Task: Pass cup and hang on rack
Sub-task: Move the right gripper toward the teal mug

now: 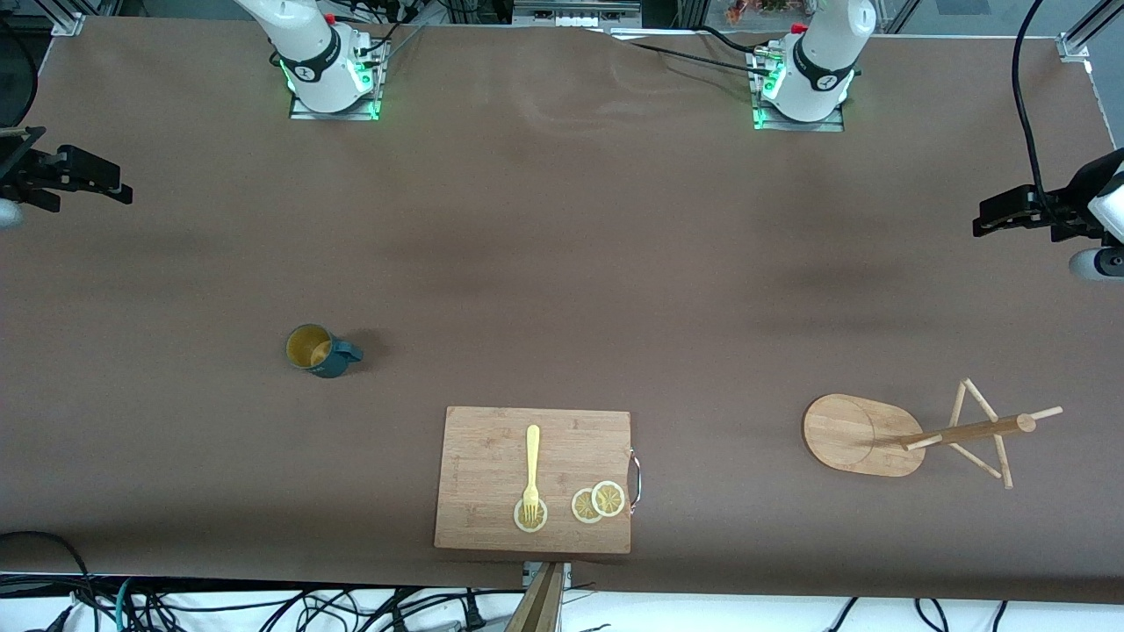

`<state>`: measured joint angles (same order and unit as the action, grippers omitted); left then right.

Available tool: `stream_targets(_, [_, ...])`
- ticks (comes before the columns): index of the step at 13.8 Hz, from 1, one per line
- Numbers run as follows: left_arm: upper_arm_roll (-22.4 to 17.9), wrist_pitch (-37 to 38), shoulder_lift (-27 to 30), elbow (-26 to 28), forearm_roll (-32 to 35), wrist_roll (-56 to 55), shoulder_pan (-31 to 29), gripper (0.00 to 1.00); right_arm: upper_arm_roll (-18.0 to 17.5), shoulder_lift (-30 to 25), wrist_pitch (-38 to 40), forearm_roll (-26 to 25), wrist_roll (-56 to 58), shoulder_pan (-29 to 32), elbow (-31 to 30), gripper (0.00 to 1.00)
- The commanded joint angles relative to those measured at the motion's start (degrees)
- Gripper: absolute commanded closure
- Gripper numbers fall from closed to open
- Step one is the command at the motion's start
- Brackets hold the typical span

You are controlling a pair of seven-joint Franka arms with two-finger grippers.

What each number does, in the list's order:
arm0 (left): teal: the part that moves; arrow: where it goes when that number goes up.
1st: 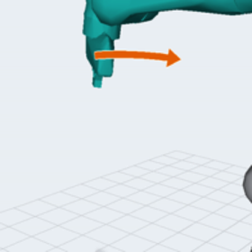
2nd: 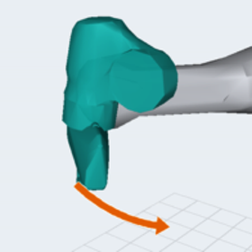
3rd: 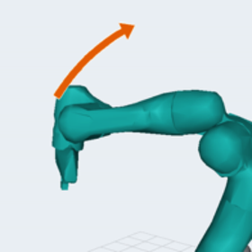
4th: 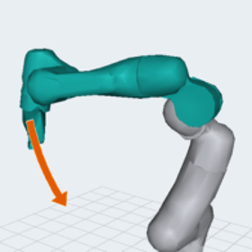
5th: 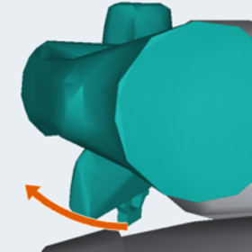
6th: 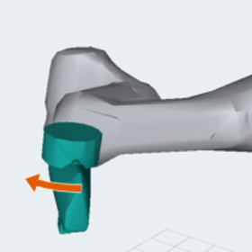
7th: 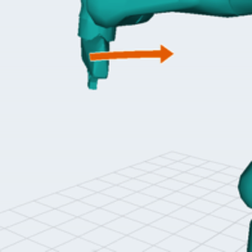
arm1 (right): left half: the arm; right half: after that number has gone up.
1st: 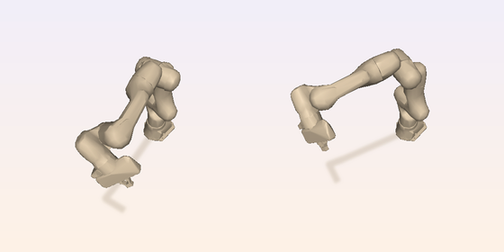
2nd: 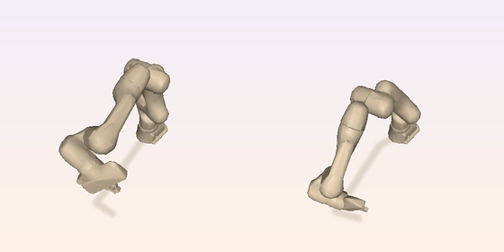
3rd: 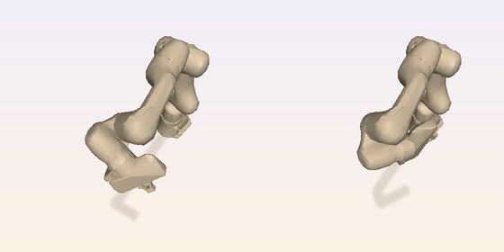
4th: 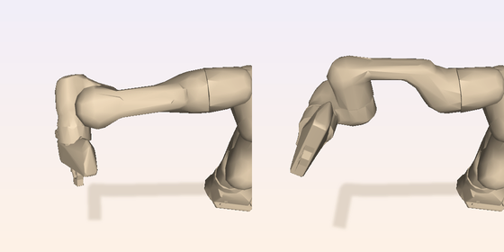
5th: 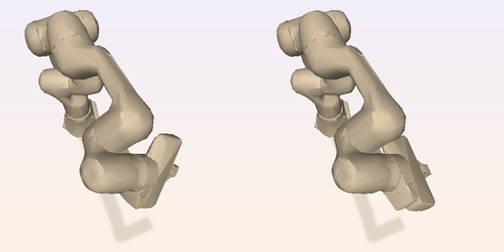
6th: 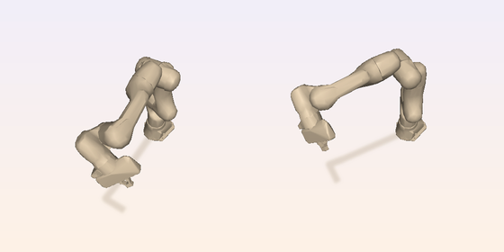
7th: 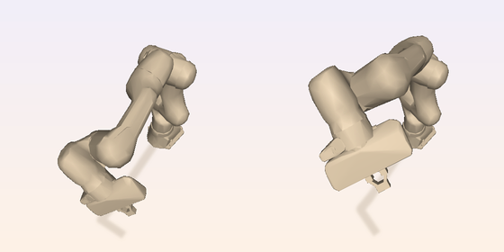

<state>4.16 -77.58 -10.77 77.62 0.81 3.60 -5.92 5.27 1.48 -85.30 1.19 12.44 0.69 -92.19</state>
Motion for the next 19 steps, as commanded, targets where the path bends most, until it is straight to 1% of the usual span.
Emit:
stream_targets(1, [0.06, 0.15, -0.65, -1.51, 0.68, -0.52, 0.3, 0.0, -0.08, 0.89, 2.15, -4.33, 0.12, -3.67, 0.26, 0.0])
stream_targets(3, [0.06, 0.15, -0.65, -1.6, 0.68, -0.52, 0.21, 0.0, -0.08, 1.15, 3.12, -4.7, -0.84, -4.73, -0.01, 0.0])
stream_targets(7, [0.06, 0.15, -0.65, -1.6, 0.68, -0.52, 0.3, 0.0, 0.01, 1.59, 1.98, -4.62, -5.4, -4.65, -1.14, 0.0])
stream_targets(9, [0.06, 0.15, -0.65, -1.51, 0.68, -0.52, 0.3, 0.0, 0.1, 1.85, -2.48, -4.18, -6.55, -4.56, -2.99, 0.0])
stream_targets(12, [0.06, 0.15, -0.65, -1.6, 0.68, -0.52, 0.3, 0.0, 0.1, 4.05, -7.58, -3.74, -6.64, -4.82, -3.43, 0.0])
stream_targets(14, [0.06, 0.15, -0.65, -1.6, 0.68, -0.52, 0.38, 0.0, 0.1, 6.76, -11.8, -3.3, -6.73, -5.7, -3.35, 0.0])
stream_targets(16, [0.06, 0.15, -0.65, -1.6, 0.68, -0.52, 0.3, 0.0, 0.1, 9.84, -16.72, -1.11, -9.09, -6.14, -3.35, 0.01])
stream_targets(19, [0.06, 0.15, -0.74, -1.77, 0.68, -0.53, 0.3, 0.0, 0.01, 14.58, -23.14, -0.84, -12.09, -8.16, -3.44, 0.02])
